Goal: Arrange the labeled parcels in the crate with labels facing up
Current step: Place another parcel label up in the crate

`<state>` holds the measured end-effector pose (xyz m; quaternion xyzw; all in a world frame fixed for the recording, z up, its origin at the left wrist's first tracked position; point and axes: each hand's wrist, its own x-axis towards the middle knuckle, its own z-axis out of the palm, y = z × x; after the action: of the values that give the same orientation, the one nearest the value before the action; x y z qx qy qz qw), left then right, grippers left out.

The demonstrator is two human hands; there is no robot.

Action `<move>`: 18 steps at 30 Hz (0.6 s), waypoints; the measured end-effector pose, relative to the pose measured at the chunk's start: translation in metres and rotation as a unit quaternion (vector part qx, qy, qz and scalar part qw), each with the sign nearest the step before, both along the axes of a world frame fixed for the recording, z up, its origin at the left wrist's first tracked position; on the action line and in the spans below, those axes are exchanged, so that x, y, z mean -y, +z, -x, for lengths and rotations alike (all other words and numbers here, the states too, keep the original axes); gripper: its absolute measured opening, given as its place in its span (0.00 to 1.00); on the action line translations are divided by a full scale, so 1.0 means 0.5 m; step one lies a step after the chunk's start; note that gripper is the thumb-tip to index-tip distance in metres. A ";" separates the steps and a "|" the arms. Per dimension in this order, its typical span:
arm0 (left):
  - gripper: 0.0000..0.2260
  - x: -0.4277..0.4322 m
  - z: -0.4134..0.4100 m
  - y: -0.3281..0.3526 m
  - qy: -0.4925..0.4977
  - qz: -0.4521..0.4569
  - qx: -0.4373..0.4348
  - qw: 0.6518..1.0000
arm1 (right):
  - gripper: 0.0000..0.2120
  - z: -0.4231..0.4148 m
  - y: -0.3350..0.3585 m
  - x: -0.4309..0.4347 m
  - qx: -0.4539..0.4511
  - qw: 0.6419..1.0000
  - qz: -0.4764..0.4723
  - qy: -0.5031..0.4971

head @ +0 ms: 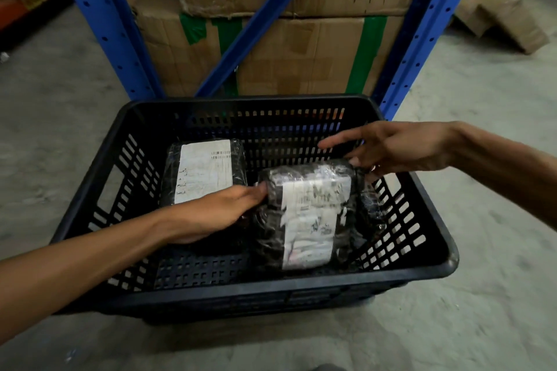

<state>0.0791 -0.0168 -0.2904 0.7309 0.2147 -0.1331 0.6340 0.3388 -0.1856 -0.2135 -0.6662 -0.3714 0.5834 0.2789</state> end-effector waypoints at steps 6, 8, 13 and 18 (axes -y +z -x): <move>0.40 0.000 -0.041 0.031 0.231 0.183 -0.002 0.956 | 0.12 0.025 -0.021 -0.047 -0.087 0.965 0.009 -0.245; 0.36 0.004 -0.056 0.040 0.285 0.188 -0.005 0.940 | 0.10 0.035 -0.024 -0.065 -0.092 0.943 0.026 -0.317; 0.25 0.013 -0.112 0.051 0.383 0.191 0.028 0.903 | 0.14 0.043 -0.020 -0.099 -0.063 0.923 -0.083 -0.370; 0.28 0.008 -0.179 0.036 0.420 0.043 0.035 0.906 | 0.46 0.055 -0.073 -0.111 -0.016 0.940 -0.084 -0.330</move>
<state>0.1684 -0.0210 -0.2727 0.5492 0.4737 0.1617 0.6692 0.3113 -0.1303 -0.2498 -0.7158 -0.1737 0.4357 0.5173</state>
